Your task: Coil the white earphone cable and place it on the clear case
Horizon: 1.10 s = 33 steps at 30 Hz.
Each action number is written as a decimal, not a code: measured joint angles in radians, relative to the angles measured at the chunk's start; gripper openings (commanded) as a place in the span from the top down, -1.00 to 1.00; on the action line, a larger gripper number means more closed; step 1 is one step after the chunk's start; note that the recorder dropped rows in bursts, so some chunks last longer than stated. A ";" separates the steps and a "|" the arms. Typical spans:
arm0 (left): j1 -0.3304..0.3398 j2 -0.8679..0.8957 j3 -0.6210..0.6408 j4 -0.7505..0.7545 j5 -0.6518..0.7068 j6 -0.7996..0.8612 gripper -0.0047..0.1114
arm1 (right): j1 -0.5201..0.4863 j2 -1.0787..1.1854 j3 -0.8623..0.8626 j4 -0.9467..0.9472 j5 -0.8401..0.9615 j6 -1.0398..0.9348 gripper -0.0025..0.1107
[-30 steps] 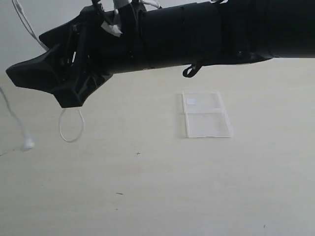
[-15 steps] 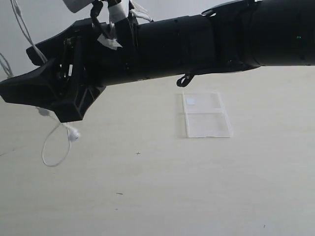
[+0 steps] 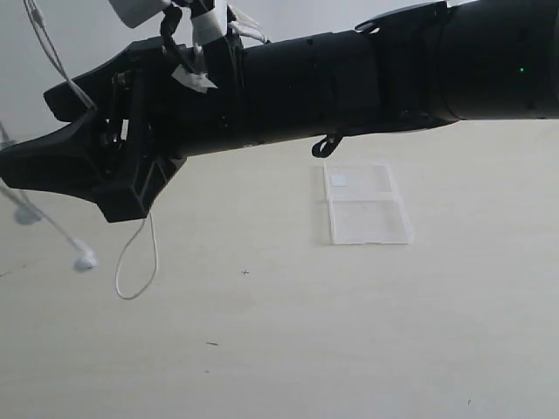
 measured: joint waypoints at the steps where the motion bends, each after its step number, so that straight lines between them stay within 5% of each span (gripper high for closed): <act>1: 0.000 0.000 0.000 0.000 0.000 0.000 0.92 | 0.000 0.000 0.000 0.000 0.002 0.000 -0.29; 14: 0.000 0.045 0.000 0.009 -0.017 -0.043 0.92 | 0.000 0.000 0.000 0.002 0.014 0.029 -0.29; 22: 0.000 0.085 0.002 0.169 -0.019 -0.244 0.92 | 0.000 0.000 0.000 0.002 0.014 0.046 -0.29; 33: 0.000 0.100 0.002 0.188 0.105 -0.403 0.92 | 0.000 0.000 0.000 0.002 -0.007 0.074 -0.28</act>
